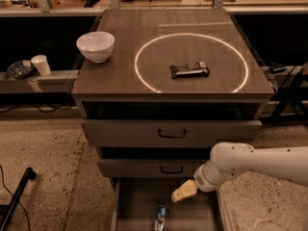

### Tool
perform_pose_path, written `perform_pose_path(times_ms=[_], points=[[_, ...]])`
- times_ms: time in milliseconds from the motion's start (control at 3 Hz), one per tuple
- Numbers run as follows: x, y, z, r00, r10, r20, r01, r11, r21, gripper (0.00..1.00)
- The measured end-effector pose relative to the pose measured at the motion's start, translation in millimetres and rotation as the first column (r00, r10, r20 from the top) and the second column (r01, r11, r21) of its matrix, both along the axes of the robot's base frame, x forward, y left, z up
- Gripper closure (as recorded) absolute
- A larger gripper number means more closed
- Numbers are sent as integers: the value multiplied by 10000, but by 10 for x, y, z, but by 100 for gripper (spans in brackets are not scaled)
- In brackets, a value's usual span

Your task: Pick redbull can from bottom drawer and place on counter

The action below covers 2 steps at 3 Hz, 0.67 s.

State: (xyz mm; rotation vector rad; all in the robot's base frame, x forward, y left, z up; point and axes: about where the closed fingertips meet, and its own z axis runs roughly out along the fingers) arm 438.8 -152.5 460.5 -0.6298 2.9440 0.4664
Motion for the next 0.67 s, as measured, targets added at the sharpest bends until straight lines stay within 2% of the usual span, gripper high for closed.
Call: perform_pose_path(times_ms=[333, 667], points=[[218, 139, -718, 9878, -211, -1542, 286, 9985, 463, 0], [275, 247, -895, 9826, -726, -1710, 930, 9891, 1140, 0]])
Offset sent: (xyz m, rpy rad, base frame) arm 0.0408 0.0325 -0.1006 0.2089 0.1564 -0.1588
